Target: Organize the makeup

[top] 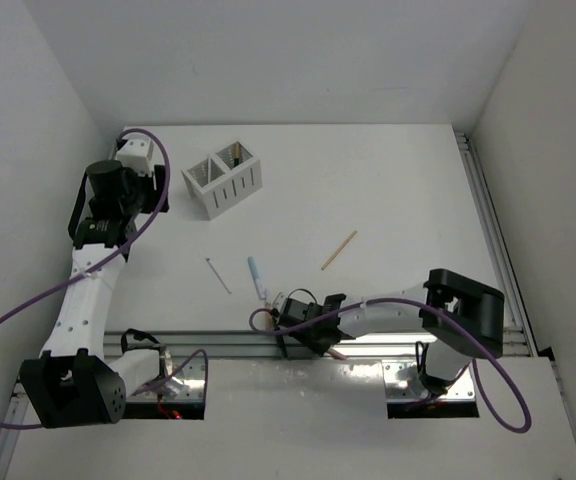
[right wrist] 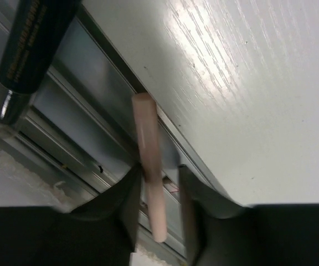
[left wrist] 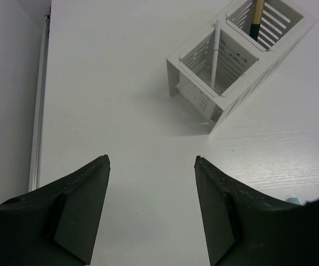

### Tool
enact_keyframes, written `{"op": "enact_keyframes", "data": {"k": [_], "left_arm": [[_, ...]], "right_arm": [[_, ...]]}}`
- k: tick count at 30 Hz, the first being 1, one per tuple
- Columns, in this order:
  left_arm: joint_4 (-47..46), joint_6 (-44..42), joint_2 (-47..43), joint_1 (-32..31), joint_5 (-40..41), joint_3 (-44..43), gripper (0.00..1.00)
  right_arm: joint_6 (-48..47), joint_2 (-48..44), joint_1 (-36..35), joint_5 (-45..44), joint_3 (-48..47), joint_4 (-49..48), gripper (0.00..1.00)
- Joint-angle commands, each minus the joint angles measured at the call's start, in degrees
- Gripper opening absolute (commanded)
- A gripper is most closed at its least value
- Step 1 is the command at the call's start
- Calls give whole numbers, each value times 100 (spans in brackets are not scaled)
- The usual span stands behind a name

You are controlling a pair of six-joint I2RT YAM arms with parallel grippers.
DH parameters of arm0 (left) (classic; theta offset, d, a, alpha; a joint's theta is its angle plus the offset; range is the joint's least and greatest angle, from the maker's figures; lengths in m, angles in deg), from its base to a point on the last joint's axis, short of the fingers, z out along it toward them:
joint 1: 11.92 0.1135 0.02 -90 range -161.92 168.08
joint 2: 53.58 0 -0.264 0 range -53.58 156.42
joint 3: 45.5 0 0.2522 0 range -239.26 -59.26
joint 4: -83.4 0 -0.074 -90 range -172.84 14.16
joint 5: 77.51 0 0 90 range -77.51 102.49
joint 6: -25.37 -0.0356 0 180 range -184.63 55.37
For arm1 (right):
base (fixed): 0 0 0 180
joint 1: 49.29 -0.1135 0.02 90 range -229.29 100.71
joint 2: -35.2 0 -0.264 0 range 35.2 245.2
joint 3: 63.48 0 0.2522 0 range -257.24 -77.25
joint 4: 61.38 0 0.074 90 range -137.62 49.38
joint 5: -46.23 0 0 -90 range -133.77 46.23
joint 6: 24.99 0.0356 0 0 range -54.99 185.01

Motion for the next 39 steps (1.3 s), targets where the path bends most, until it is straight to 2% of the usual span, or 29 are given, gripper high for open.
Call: {"op": "enact_keyframes", "data": {"k": [1,4,7,12,16,17,20,21,23,24,25,26,28,29,30,31,32,33,34,35,36,37,39], "left_arm": [[-9,87,-100,-38,108,32,69],[-9,88,-100,-38,108,84,69],[-9,140,-47,-38,108,84,69],[-9,202,-47,23,56,84,69],[-9,202,5,94,56,-21,69],[-9,202,6,164,4,-21,69],[-9,202,59,278,3,-74,69],[-9,202,59,279,-58,-74,69],[-9,263,111,331,-111,-74,69],[-9,263,111,383,-111,-74,69],[-9,316,163,384,-111,-74,69],[-9,316,164,454,-163,-74,69],[-9,316,225,507,-164,-74,69],[-9,316,225,507,-164,-74,69],[-9,316,226,507,-164,-74,69],[-9,316,278,559,-164,-74,69],[-9,316,330,560,-164,-74,69],[-9,316,331,560,-164,-74,69],[-9,316,401,560,-164,-74,69],[-9,368,488,560,-164,-74,69],[-9,369,489,560,-164,-74,69],[-9,369,559,560,-164,-74,69],[-9,369,638,560,-164,-74,69]], "right_arm": [[186,86,-72,-280,-15,-101,29],[81,165,-80,-315,29,-75,12],[-121,113,-72,-192,64,22,0],[-455,-265,-63,-51,188,30,0],[-956,-1160,-11,-130,-189,408,0],[-1287,-1667,-10,-235,-234,356,0],[-1815,-2336,218,-254,-419,-205,0],[-1853,-2427,314,-219,-471,-485,0],[-1923,-2506,964,132,-813,-1011,0],[-1967,-2446,1331,577,-1006,-1207,0],[-2020,-2289,1474,721,-1225,-1417,0],[-2055,-2174,1980,870,-1349,-2159,0],[-2021,-1465,2282,1371,-1971,-2797,0],[-1925,-1252,2693,1477,-2375,-3652,0],[-1663,-562,2793,1591,-2562,-3974,0],[-1555,-312,2924,1601,-2764,-4264,0],[-1450,-66,3160,1549,-3331,-5433,0],[-1083,798,3232,1400,-3528,-5862,0],[-984,1111,3390,1329,-4252,-6650,0],[-887,1428,3409,1294,-4573,-7267,0],[-721,2336,3444,1354,-4907,-7386,0],[-685,2615,3496,1407,-6041,-7292,0],[-746,3353,3505,1321,-6691,-7168,0]]}}
